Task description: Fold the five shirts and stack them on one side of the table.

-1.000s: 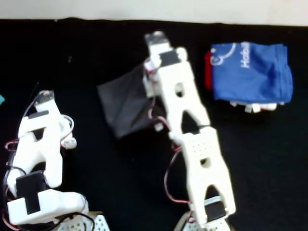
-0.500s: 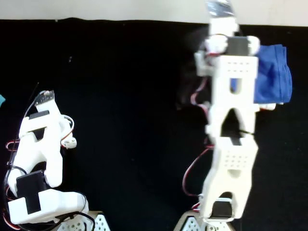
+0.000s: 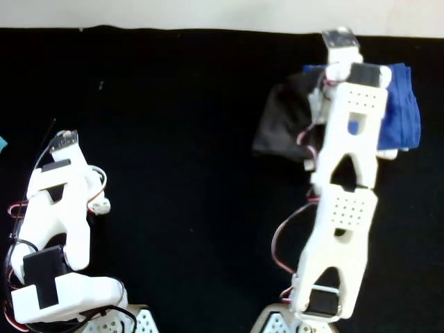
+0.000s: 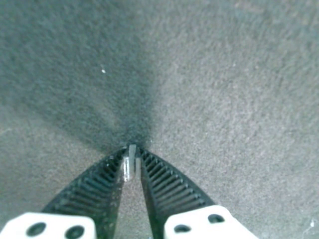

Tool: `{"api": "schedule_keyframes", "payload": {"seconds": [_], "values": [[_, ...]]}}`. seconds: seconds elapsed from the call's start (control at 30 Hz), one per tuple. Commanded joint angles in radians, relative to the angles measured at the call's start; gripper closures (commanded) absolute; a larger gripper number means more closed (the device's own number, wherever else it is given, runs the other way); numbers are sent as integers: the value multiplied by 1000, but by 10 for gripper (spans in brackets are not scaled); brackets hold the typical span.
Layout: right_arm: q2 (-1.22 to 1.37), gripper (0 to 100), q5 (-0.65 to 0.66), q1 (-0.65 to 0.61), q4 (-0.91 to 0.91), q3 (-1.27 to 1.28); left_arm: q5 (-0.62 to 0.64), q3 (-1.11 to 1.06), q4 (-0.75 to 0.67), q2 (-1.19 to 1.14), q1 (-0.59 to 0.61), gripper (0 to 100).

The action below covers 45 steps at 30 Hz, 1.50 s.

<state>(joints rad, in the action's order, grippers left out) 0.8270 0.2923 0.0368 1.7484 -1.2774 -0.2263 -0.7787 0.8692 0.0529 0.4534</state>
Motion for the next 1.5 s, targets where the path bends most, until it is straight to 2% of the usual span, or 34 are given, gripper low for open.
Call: {"api": "schedule_keyframes", "payload": {"seconds": [0.0, 0.13, 0.3, 0.47, 0.7, 0.83, 1.0, 1.17, 1.2, 1.47], "values": [[-188, 992, 11, -54, 15, -110, 11, 12, -34, -8, 7, 991], [-328, 992, 12, -70, 15, -110, 11, 12, -34, -8, 7, 991], [-390, 992, 35, -2, 13, -110, 11, 12, -34, -8, 7, 991], [-294, 992, 121, 119, -38, -24, 11, 12, -34, -8, 7, 991], [-36, 992, 215, 274, -311, 148, 11, 12, -34, -8, 7, 991], [-5, 992, 215, 320, -406, 148, 11, 12, -34, -8, 7, 991], [-7, 978, 215, 332, -409, 148, 11, 12, -34, -8, 7, 991], [-13, 742, 209, 331, -374, 127, 11, 12, -34, -8, 5, 991], [-19, 724, 207, 331, -361, 105, 11, 12, -34, -8, 5, 991], [-71, 779, -34, 280, -372, -170, 11, 12, -34, -8, 5, 991]]}}
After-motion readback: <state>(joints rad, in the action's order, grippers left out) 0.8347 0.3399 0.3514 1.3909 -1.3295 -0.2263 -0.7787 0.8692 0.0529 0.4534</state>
